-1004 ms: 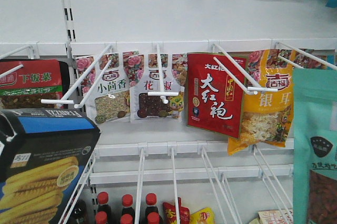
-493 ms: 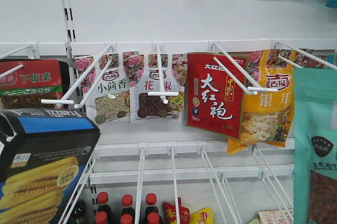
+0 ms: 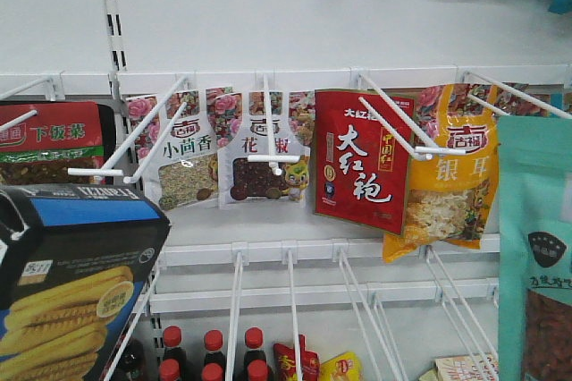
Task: Pick snacks and fruit into basket
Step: 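Hold both items while the base drives toward the fruit tables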
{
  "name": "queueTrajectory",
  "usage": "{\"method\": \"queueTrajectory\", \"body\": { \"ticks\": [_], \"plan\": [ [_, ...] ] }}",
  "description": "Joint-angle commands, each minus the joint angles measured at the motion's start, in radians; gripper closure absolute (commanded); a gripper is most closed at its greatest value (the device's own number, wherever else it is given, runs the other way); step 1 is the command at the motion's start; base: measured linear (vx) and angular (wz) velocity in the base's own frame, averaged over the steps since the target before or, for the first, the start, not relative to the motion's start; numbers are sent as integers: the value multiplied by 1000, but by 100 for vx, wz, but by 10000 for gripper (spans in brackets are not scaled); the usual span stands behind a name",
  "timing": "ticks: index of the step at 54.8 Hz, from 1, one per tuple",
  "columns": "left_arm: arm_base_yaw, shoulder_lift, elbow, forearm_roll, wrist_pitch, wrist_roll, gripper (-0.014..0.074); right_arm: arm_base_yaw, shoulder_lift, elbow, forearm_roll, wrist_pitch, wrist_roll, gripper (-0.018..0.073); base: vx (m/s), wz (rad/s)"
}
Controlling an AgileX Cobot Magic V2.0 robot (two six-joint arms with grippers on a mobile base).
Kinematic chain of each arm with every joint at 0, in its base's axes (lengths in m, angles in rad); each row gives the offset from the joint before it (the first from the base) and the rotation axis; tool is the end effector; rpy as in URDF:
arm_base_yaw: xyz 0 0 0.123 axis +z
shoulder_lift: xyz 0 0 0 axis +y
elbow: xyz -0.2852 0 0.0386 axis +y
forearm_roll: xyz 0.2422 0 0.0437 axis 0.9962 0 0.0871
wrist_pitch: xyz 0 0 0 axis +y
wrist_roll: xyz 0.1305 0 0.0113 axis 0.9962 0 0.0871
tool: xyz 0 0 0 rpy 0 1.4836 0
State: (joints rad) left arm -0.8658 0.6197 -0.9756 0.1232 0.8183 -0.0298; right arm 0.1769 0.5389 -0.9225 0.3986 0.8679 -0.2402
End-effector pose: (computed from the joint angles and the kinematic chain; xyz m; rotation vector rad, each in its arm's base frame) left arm 0.0890 -0.0865 0.3980 0.8192 1.7887 -0.4492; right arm 0.0921 0.0559 0.3899 -0.3471 1.9024 0.4248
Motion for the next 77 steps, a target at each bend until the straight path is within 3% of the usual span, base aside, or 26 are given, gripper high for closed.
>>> {"method": "queueTrajectory", "body": {
  "ticks": [1,31,77],
  "plan": [
    [3,2,-37,10,-93,-2,607,1,5,-34,24,-86,-11,566,-2,-6],
    [3,2,-37,10,-93,-2,607,1,5,-34,24,-86,-11,566,-6,-19],
    [3,2,-37,10,-93,-2,607,1,5,-34,24,-86,-11,566,-10,-41]
  ]
}}
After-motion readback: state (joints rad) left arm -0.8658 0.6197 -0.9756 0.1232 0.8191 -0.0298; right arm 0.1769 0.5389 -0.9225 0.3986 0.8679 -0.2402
